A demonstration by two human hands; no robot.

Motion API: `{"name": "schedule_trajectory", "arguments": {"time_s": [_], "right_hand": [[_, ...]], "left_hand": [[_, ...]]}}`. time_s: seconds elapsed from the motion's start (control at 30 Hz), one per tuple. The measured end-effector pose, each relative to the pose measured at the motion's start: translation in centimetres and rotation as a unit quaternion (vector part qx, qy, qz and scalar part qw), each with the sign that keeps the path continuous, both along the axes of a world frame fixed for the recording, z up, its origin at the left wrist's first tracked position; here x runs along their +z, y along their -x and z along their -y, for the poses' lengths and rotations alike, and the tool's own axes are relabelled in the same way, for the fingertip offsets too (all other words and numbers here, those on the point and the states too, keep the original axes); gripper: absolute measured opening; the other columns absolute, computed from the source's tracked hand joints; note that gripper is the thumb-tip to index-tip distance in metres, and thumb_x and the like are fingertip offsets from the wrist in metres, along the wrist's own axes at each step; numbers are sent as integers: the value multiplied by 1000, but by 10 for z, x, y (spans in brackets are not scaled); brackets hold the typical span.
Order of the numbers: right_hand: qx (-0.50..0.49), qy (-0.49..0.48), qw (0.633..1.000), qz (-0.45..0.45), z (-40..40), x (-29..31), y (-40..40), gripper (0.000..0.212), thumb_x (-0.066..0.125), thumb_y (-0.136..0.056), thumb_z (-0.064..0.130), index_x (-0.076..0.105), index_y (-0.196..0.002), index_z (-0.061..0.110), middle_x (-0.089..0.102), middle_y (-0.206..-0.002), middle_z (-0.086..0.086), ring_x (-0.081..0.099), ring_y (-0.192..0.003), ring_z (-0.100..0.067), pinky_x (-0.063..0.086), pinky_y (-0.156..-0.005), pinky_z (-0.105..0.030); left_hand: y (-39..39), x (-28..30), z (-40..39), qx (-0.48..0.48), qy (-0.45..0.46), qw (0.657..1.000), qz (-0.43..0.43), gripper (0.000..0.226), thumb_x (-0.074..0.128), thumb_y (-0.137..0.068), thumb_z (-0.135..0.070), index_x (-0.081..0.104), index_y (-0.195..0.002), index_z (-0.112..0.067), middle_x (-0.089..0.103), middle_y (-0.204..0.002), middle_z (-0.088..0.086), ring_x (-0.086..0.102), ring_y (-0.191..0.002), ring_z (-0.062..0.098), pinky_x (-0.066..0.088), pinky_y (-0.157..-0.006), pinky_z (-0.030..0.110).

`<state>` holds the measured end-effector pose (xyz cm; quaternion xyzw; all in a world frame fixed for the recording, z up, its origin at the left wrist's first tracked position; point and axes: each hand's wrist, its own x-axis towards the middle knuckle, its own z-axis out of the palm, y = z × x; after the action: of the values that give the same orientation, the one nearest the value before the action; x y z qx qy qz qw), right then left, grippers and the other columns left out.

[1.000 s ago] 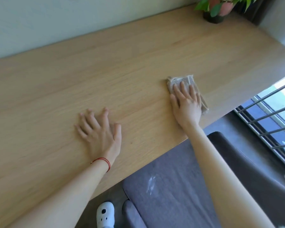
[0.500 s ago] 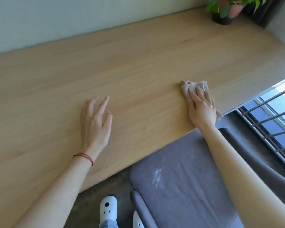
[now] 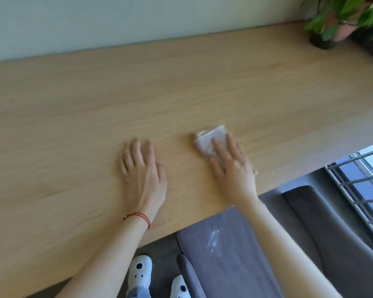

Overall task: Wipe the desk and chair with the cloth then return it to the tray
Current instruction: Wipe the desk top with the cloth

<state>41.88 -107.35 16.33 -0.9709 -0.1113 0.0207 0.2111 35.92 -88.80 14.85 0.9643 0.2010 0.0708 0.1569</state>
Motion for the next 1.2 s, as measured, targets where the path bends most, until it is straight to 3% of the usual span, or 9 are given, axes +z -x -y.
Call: {"name": "schedule_trajectory", "arguments": {"time_s": [0.13,0.3,0.5,0.6,0.73,0.8,0.87,0.97,1.2], "right_hand": [[-40,49,998,-6,-57,2,-98,50,28,-102,30,17,-150,20,4,-162,-2,-2,-148,-28,3,-122,-39],[156,10,987,23,-149,-4,-81,46,30,-103,34,27,-148,24,17,-160,4,4,-149,-26,3,-120,-34],[330,39,943,34,-45,-1,-31,45,39,-100,29,33,-145,29,27,-157,4,15,-147,-22,12,-121,-37],[189,92,977,31,20,-1,-78,45,37,-100,24,32,-145,28,23,-158,2,14,-147,-24,21,-118,-52],[-45,47,998,-3,-5,7,-138,46,30,-102,31,29,-147,25,17,-160,2,9,-148,-27,9,-120,-43],[0,27,1000,5,-48,5,-124,44,31,-102,34,31,-146,28,20,-159,4,11,-147,-28,9,-120,-41],[133,13,991,23,-78,-1,-77,42,34,-101,34,37,-143,29,26,-158,4,16,-147,-28,13,-120,-40],[274,14,960,53,-61,-2,13,40,40,-100,31,45,-140,26,39,-152,3,27,-144,-29,24,-118,-44],[300,87,946,85,70,8,80,46,49,-95,34,46,-139,19,44,-148,1,37,-139,-27,39,-111,-45]], "left_hand": [[-4,1,2,12,0,1000,-10,51,38,-92,-20,37,-138,2,36,-147,19,26,-139,36,23,-113,53],[-3,1,3,60,27,997,-45,63,39,-91,-23,21,-143,7,23,-152,23,22,-140,36,27,-113,52],[-2,7,6,83,35,995,-42,58,37,-92,-18,23,-141,11,24,-151,27,20,-141,39,26,-113,53],[-5,4,4,73,15,996,-44,57,34,-92,-19,25,-141,10,24,-151,26,19,-141,38,25,-113,51],[-4,1,4,65,26,997,-18,58,27,-91,-21,25,-141,8,23,-151,24,23,-139,39,25,-114,49],[-4,0,4,66,42,997,3,60,26,-90,-20,22,-143,7,21,-152,24,25,-136,39,24,-114,47],[-5,-2,4,79,71,994,39,57,33,-90,-10,21,-143,7,18,-152,24,24,-136,39,21,-116,45],[-2,0,4,89,128,983,101,57,37,-85,10,27,-140,8,18,-152,25,21,-139,38,19,-117,42],[-1,4,7,50,132,984,110,44,38,-85,8,47,-128,5,32,-144,26,30,-133,40,20,-114,41]]}}
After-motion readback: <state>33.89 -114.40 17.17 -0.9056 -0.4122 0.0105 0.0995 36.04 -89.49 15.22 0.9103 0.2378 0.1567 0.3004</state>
